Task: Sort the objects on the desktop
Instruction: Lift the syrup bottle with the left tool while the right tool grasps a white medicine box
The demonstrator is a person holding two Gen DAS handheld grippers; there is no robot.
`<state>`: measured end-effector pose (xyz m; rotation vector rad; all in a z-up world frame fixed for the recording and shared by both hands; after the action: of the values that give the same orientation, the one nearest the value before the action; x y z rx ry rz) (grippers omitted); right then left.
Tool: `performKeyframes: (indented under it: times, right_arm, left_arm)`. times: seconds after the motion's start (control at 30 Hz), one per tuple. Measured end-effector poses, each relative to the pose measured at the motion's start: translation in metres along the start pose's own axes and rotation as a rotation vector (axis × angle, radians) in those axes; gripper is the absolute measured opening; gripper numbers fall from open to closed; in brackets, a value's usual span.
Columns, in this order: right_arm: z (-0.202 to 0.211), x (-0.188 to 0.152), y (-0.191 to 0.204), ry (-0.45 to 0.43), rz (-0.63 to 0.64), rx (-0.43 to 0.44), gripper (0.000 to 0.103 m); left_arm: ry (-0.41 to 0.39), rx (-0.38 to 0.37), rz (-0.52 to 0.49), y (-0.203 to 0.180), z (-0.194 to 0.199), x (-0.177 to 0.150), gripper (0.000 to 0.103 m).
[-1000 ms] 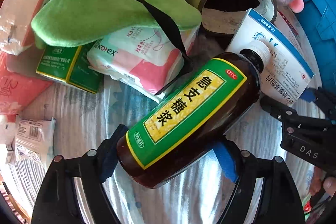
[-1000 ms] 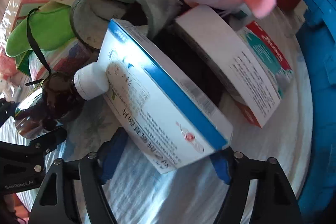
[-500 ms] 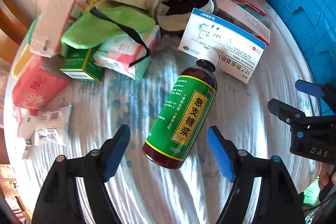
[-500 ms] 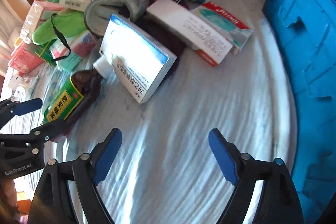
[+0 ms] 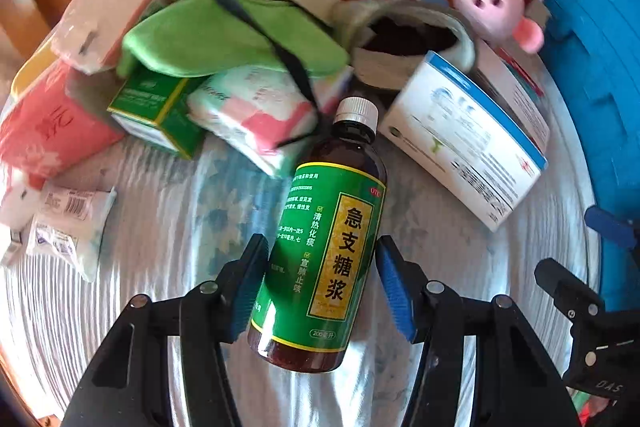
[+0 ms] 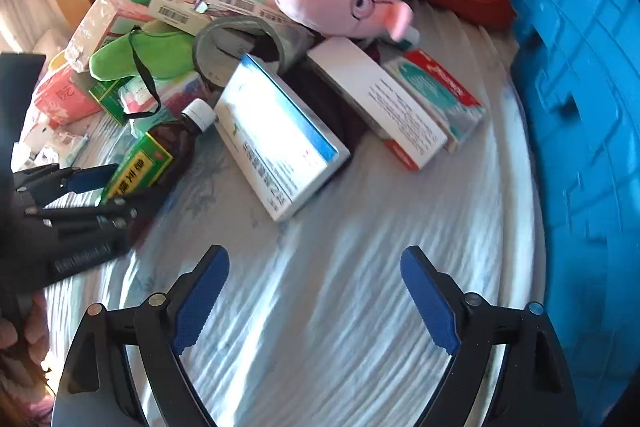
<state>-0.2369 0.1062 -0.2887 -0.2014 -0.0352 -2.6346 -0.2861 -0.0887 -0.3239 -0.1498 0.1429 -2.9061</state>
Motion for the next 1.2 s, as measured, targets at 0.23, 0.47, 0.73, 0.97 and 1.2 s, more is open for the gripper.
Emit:
performKeyframes:
  times: [0.23, 0.47, 0.73, 0.97, 1.2]
  right_arm:
    - [-0.015, 0.057, 0.026, -0.035, 0.178, -0.12, 0.093]
    - [-0.069, 0.084, 0.045, 0.068, 0.315, -0.163, 0.093]
    - [-0.056, 0.074, 0.032, 0.042, 0.199, -0.098, 0.074]
    - [-0.013, 0.043, 0.022, -0.004, 0.112, -0.006, 0.025]
    - [0.006, 0.01, 0.02, 0.004, 0.048, 0.045, 0.02]
  left_arm:
    - [0.015, 0.002, -0.023, 0.009, 0.001, 0.025, 0.055]
    - [0.065, 0.006, -0.035, 0.018, -0.014, 0.045, 0.058]
    - [0.056, 0.037, -0.062, 0.027, -0.01, 0.063, 0.056]
    - [-0.039, 0.042, -0.121, 0.023, 0.033, 0.071, 0.052]
    - [-0.067, 0.033, -0.119, 0.035, 0.053, 0.058, 0.051]
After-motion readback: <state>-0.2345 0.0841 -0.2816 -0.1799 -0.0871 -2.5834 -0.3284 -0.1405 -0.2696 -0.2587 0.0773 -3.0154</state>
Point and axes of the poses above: each gripper's, at about its wrist camera, not at the fingertips, and z roughly against the way its jaws point, y to its left, x to its top, the point moved 9 cm from there along -z, roughly the way its jaws point, and after that the axes turned 14 degrees about y, right-handed, at the moved point
